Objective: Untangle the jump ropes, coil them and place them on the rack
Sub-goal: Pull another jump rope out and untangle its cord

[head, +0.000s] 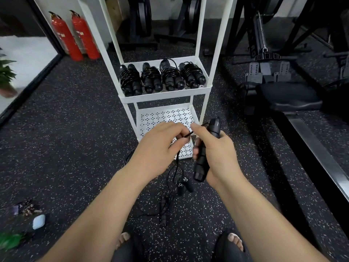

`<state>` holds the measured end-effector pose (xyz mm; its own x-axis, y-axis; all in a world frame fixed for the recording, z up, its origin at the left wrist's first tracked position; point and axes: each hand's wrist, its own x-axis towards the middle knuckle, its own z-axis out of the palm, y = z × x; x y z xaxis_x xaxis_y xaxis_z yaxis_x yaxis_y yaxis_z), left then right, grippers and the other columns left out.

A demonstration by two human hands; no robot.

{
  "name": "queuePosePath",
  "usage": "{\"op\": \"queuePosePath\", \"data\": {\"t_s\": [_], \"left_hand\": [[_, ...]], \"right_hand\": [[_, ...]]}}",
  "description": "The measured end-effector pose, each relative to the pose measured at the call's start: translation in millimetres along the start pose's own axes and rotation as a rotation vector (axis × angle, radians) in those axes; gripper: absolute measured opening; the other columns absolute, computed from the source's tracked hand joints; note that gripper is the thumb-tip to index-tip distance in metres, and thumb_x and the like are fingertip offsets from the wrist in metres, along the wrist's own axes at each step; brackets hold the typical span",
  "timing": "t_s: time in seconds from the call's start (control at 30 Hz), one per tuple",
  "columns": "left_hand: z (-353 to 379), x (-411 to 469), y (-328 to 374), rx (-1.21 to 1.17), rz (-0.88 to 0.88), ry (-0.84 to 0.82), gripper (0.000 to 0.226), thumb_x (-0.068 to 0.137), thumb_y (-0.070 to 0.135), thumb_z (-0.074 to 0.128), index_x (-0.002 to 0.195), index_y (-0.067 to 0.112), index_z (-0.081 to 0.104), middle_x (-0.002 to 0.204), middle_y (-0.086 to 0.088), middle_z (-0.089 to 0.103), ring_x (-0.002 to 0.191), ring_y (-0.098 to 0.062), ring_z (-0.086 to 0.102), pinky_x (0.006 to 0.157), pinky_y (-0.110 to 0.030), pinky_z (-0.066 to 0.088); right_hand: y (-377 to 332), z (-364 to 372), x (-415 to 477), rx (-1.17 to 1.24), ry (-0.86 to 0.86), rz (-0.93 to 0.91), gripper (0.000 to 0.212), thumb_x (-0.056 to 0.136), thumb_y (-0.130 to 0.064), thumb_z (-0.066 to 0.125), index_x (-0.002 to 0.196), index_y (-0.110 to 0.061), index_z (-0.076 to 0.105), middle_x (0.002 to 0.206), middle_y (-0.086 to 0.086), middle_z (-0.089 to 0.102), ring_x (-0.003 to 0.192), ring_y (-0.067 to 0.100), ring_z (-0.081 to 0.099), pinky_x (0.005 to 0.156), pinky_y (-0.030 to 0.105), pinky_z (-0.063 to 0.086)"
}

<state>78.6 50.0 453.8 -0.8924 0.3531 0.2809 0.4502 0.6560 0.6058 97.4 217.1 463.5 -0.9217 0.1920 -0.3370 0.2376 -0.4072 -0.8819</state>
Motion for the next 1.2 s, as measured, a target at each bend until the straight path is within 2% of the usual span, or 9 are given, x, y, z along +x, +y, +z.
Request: {"op": "queuePosePath", "data": {"t_s": [0.2,0.27,0.4,0.57,0.7,0.8,0.9,1.03,1.2], "left_hand": [[0,0,1,-0.052,-0.018,-0.048,0.007,0.105,0.027,0.065,0.106,0.034,0.065,0.093,0.016,0.061,0.093,-0.005,0.053,0.083,-0.035,0.048],[0,0,2,-0.112,-0.039,-0.086,0.007,0.105,0.032,0.065,0.104,0.039,0.064,0.092,0.015,0.063,0.089,-0.008,0.055,0.080,-0.036,0.049],[7,0,1,-0.225,-0.145,-0.174,0.018,0.101,0.024,0.069,0.098,0.036,0.056,0.079,0.016,0.057,0.068,-0.006,0.047,0.067,-0.031,0.043],[7,-1,-11,-0.234,-0.225,-0.238,0.022,0.096,0.037,0.078,0.091,0.035,0.056,0.082,-0.005,0.063,0.071,-0.012,0.048,0.068,-0.034,0.042],[0,-2,-23,-0.161,-0.256,-0.241,0.018,0.095,0.043,0.077,0.092,0.037,0.060,0.081,0.011,0.063,0.070,-0.009,0.049,0.068,-0.032,0.046],[-4,1,-27,-0.146,-0.297,-0.180,0.012,0.099,0.047,0.071,0.091,0.039,0.068,0.074,0.013,0.067,0.055,-0.005,0.046,0.054,-0.022,0.041],[-4,3,-33,-0.073,-0.343,-0.189,0.015,0.103,0.048,0.065,0.093,0.040,0.073,0.060,0.011,0.062,0.044,-0.013,0.044,0.045,-0.023,0.038],[0,1,-42,0.078,-0.383,-0.252,0.014,0.104,0.046,0.065,0.097,0.039,0.076,0.072,0.013,0.067,0.065,-0.025,0.067,0.064,-0.035,0.055],[0,2,-47,0.059,-0.357,-0.196,0.017,0.104,0.049,0.064,0.100,0.040,0.079,0.069,0.008,0.069,0.060,-0.013,0.060,0.068,-0.034,0.056]], "right_hand": [[-4,-1,0,0.023,-0.119,0.097,0.013,0.095,-0.012,0.079,0.099,-0.008,0.068,0.070,0.007,0.064,0.054,0.014,0.052,0.048,0.025,0.046],[-7,-4,2,-0.030,-0.090,0.056,0.010,0.095,-0.009,0.078,0.098,-0.007,0.069,0.073,0.010,0.068,0.056,0.015,0.054,0.050,0.027,0.047],[-13,-6,1,-0.063,-0.073,-0.026,0.008,0.095,-0.008,0.078,0.099,-0.006,0.070,0.076,0.011,0.072,0.058,0.016,0.059,0.054,0.029,0.048],[-41,-15,0,0.037,-0.035,-0.138,0.010,0.096,-0.008,0.076,0.098,-0.010,0.067,0.076,0.008,0.071,0.057,0.014,0.057,0.052,0.024,0.047],[-60,-28,-3,0.132,0.000,-0.202,0.014,0.097,-0.008,0.076,0.100,-0.010,0.062,0.074,0.005,0.068,0.057,0.013,0.056,0.054,0.023,0.047],[-66,-35,-2,0.166,0.031,-0.231,0.011,0.098,-0.008,0.074,0.096,-0.011,0.064,0.073,0.004,0.067,0.058,0.012,0.055,0.054,0.023,0.046],[-68,-37,-3,0.187,0.050,-0.249,0.011,0.098,-0.006,0.073,0.095,-0.011,0.063,0.072,0.004,0.067,0.059,0.012,0.056,0.053,0.023,0.045],[-68,-37,-4,0.210,0.076,-0.262,0.014,0.099,-0.007,0.073,0.093,-0.013,0.061,0.071,0.003,0.066,0.059,0.012,0.056,0.054,0.023,0.044],[-61,-36,-2,0.214,0.043,-0.233,0.024,0.096,-0.018,0.081,0.109,-0.010,0.063,0.077,0.003,0.068,0.060,0.012,0.054,0.055,0.023,0.046]]}}
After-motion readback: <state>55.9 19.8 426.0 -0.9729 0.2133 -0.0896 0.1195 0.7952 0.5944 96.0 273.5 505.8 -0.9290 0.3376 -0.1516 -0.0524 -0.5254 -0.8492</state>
